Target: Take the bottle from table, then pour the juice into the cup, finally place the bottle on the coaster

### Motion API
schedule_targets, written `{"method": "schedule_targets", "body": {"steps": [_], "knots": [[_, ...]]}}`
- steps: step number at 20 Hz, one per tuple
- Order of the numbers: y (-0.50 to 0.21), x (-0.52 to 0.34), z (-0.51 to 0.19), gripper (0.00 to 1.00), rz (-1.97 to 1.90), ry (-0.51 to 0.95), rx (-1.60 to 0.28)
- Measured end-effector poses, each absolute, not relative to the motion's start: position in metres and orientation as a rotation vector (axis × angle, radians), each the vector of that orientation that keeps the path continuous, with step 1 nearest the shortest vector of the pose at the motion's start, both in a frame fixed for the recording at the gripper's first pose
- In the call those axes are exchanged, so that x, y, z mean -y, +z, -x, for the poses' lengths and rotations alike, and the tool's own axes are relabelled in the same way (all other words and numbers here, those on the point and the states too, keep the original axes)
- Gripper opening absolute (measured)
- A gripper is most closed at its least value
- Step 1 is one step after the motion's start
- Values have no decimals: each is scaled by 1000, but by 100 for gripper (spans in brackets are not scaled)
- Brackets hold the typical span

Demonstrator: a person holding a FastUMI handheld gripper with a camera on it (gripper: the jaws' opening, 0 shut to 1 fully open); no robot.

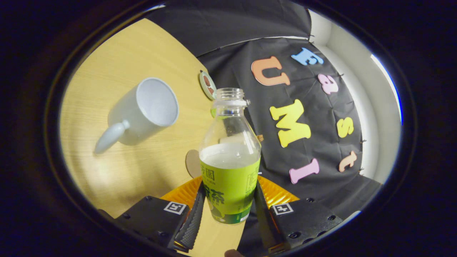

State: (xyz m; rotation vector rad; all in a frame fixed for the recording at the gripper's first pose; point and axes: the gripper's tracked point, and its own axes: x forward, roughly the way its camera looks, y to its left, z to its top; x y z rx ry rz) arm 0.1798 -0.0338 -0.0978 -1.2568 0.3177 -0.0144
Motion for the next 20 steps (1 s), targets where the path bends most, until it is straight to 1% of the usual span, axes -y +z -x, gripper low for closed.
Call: {"method": "schedule_targets", "body": {"steps": [12,20], "knots": [[-94,32,-177,73,1557,-38,-278],[-76,34,-190,73,1690,-60,-257]]}}
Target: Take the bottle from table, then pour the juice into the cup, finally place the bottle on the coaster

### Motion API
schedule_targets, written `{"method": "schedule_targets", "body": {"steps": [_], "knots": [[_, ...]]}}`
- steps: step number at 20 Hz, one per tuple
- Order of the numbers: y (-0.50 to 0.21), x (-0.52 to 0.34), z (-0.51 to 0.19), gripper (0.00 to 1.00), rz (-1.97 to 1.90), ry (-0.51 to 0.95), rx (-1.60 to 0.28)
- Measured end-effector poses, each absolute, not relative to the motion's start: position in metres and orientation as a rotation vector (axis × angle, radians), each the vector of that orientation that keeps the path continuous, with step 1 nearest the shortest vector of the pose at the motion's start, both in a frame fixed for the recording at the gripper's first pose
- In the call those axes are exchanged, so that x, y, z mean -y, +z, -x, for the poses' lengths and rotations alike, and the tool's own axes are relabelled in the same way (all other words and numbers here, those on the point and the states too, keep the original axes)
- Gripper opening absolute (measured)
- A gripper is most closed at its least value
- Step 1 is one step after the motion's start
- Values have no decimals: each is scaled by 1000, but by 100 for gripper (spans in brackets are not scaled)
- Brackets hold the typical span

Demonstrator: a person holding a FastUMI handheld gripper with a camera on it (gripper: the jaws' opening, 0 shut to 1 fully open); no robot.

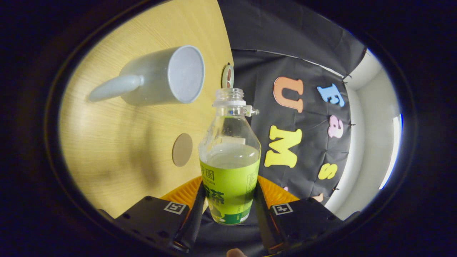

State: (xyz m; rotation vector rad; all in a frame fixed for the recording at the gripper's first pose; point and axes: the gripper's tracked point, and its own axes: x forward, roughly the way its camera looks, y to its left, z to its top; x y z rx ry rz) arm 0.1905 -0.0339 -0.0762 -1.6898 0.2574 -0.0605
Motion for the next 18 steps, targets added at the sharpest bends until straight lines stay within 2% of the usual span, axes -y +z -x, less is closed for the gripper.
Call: {"method": "schedule_targets", "body": {"steps": [18], "knots": [[-42,21,-187,73,1818,-90,-216]]}}
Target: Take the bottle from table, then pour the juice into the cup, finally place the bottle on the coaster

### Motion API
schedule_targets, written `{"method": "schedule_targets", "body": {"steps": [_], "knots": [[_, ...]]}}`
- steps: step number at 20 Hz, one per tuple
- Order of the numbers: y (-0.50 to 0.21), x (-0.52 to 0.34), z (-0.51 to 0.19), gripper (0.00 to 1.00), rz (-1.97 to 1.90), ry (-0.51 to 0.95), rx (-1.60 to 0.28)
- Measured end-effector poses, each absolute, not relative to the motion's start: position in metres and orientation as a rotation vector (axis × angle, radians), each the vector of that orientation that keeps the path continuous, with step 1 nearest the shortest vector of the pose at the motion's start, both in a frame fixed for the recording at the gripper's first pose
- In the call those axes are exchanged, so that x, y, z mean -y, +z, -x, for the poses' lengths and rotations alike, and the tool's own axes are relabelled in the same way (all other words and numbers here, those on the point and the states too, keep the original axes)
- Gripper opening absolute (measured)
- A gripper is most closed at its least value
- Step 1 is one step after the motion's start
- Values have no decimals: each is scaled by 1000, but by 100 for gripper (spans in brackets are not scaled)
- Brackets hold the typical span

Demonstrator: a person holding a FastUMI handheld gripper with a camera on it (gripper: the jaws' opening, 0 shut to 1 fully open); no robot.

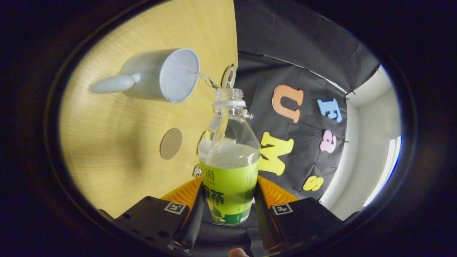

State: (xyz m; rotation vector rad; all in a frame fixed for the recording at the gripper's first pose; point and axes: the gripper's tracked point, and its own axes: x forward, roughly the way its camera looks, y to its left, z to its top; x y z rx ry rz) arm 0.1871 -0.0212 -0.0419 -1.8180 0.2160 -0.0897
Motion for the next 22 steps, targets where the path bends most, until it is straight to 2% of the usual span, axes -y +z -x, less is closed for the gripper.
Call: {"method": "schedule_targets", "body": {"steps": [22], "knots": [[-11,19,-186,72,1919,-140,-166]]}}
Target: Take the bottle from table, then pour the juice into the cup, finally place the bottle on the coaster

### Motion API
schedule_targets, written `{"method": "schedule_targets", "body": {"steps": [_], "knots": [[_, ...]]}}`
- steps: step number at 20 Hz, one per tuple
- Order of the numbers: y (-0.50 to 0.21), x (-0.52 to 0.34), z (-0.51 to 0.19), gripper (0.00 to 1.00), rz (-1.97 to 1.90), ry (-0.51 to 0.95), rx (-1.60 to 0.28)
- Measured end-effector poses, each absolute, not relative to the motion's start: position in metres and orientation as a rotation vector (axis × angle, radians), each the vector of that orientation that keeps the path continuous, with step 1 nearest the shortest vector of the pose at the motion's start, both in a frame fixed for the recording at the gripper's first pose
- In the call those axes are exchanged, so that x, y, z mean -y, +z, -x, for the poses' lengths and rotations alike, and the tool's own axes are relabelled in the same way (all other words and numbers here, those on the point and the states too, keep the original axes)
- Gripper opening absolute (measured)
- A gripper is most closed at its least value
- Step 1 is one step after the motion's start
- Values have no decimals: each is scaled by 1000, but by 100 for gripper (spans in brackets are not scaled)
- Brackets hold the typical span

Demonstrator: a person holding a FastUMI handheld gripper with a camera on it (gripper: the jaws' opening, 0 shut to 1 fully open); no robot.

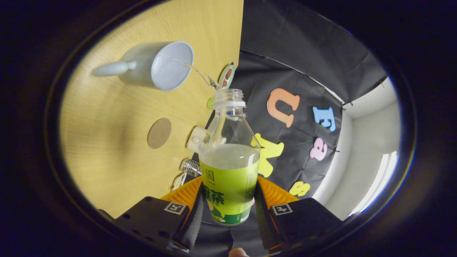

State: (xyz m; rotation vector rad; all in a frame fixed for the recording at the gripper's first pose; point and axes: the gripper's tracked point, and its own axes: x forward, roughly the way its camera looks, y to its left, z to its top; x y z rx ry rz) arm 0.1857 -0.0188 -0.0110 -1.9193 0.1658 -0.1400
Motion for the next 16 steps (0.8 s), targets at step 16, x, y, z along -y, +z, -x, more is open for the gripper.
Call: {"method": "schedule_targets", "body": {"steps": [16], "knots": [[-15,21,-196,73,1971,-133,-182]]}}
